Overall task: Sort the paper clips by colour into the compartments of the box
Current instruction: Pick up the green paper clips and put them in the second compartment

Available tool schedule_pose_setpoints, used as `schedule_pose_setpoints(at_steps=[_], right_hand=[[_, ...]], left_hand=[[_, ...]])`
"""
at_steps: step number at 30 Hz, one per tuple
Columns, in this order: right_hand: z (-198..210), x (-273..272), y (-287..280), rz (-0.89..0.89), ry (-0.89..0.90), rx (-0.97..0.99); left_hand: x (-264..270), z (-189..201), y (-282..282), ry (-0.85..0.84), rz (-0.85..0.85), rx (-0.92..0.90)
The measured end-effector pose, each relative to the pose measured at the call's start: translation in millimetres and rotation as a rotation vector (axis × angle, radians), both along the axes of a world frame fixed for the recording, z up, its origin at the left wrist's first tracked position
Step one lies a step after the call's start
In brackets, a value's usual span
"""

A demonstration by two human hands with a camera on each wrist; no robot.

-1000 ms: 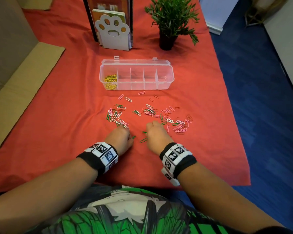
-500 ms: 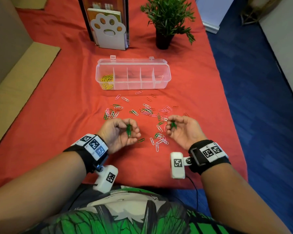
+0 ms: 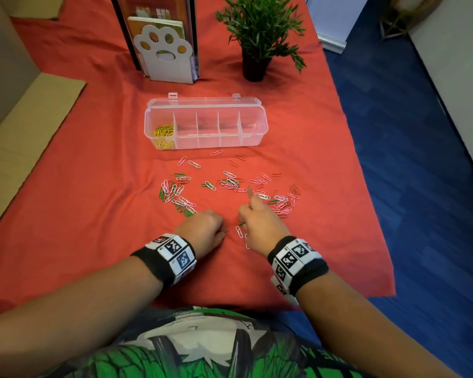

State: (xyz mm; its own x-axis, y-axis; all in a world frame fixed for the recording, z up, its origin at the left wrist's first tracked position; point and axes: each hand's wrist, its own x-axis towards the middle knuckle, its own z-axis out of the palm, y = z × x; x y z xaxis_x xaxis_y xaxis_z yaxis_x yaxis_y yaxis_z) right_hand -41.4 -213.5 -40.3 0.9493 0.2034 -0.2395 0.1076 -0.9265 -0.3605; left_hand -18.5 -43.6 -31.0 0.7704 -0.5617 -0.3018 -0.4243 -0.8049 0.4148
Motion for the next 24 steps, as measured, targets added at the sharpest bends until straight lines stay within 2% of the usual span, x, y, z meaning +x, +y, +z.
schedule_pose_setpoints(at_steps=[3, 5, 7, 9, 10, 12, 13, 14, 15, 16, 18, 20, 24], right_hand=[[3, 10, -3, -0.125, 0.045, 0.263], [9, 18, -9, -0.293, 0.136, 0.478], [17, 24, -16, -0.506, 0.248, 0.728], [25, 27, -26, -0.669, 0.346, 0.98], [30, 29, -31, -0.736, 0.398, 1.137], [37, 34, -44, -0.874, 0.484, 1.437], [40, 36, -48, -0.942, 0.503, 1.521], [40, 39, -52, -0.991, 0.503, 1.529], [37, 43, -54, -1.008, 0.481, 1.445], [33, 46, -53, -0.979, 0.441, 1.268], [25, 56, -48, -0.806, 0.339, 0.767], [21, 63, -36, -0.587, 0.228, 0.374], [16, 65, -13, -0.343, 0.028, 0.046]], left_hand=[[6, 1, -3, 0.116, 0.12, -0.092], [12, 6, -5, 0.411, 0.378, -0.295], [18, 14, -4, 0.788, 0.647, -0.658], [26, 26, 1, 1.094, 0.764, -0.954], [30, 33, 3, 1.191, 0.772, -1.045], [39, 39, 1, 1.233, 0.796, -1.098], [43, 39, -4, 1.187, 0.83, -1.057], [48, 39, -9, 1.063, 0.852, -0.957], [52, 37, -15, 0.871, 0.831, -0.815], [56, 35, -21, 0.652, 0.768, -0.652], [64, 31, -28, 0.301, 0.559, -0.372], [70, 28, -30, 0.144, 0.394, -0.19], [74, 22, -27, 0.016, 0.226, -0.047]])
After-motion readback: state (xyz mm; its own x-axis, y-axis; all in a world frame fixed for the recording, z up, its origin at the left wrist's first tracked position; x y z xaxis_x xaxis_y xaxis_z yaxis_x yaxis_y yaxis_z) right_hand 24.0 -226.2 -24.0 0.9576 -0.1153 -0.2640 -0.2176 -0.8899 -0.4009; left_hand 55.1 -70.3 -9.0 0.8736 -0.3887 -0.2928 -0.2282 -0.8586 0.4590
